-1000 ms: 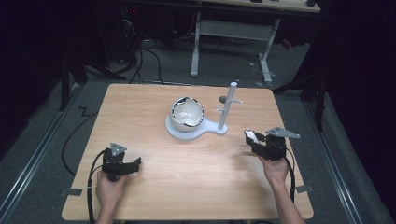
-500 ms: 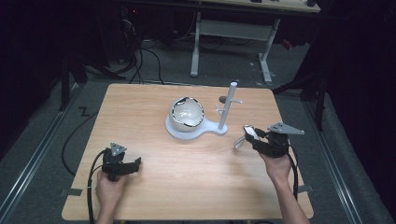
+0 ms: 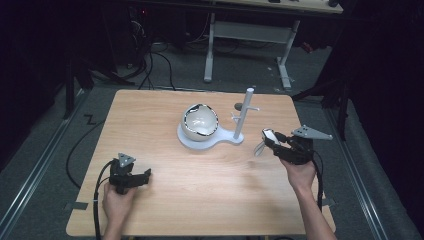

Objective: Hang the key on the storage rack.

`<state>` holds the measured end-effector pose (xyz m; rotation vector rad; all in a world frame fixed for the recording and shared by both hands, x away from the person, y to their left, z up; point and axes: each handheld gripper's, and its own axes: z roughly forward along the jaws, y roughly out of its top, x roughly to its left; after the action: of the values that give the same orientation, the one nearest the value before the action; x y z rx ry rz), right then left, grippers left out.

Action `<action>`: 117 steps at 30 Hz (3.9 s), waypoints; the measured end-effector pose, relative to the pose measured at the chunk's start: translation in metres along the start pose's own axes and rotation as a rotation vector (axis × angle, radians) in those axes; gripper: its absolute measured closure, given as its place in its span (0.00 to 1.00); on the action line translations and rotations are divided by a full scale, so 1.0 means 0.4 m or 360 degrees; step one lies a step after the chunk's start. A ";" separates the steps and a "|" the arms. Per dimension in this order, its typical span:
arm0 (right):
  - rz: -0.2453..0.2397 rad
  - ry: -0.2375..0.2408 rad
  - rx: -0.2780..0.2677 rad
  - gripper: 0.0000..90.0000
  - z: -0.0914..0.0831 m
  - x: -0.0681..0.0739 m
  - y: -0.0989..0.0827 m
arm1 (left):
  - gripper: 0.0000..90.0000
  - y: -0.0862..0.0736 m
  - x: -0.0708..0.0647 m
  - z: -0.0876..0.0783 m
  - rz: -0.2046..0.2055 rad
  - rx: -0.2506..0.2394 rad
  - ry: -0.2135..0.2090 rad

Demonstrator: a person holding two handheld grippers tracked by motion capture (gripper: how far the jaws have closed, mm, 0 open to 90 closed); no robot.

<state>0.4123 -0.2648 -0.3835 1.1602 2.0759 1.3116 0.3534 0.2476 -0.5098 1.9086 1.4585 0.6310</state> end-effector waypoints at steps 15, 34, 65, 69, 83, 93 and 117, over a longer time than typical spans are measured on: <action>-0.0052 0.0041 -0.0042 0.57 -0.016 -0.002 0.052 | 0.17 0.000 0.000 0.000 -0.0002 -0.0001 0.0001; -0.0097 0.0133 -0.0111 0.57 -0.031 0.006 0.126 | 0.17 0.000 0.000 0.000 -0.0001 -0.0001 0.0001; -0.0165 0.0229 -0.0130 0.57 -0.012 0.022 0.238 | 0.17 0.000 0.000 0.000 -0.0002 -0.0001 0.0001; -0.0158 0.0218 -0.0120 0.57 -0.001 0.015 0.239 | 0.17 0.000 0.000 0.000 -0.0002 0.0000 0.0001; -0.0144 0.0194 -0.0118 0.57 0.020 0.001 0.242 | 0.17 0.000 0.000 0.000 -0.0002 -0.0001 0.0001; -0.0148 0.0162 -0.0104 0.57 0.031 -0.003 0.241 | 0.17 0.000 0.000 0.000 -0.0001 0.0000 0.0001; -0.0030 0.0136 -0.0079 0.56 0.043 -0.045 0.182 | 0.17 0.000 0.000 0.000 -0.0002 -0.0001 0.0001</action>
<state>0.4655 -0.2556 -0.3287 1.0781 2.0964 1.4187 0.3535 0.2476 -0.5099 1.9070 1.4598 0.6317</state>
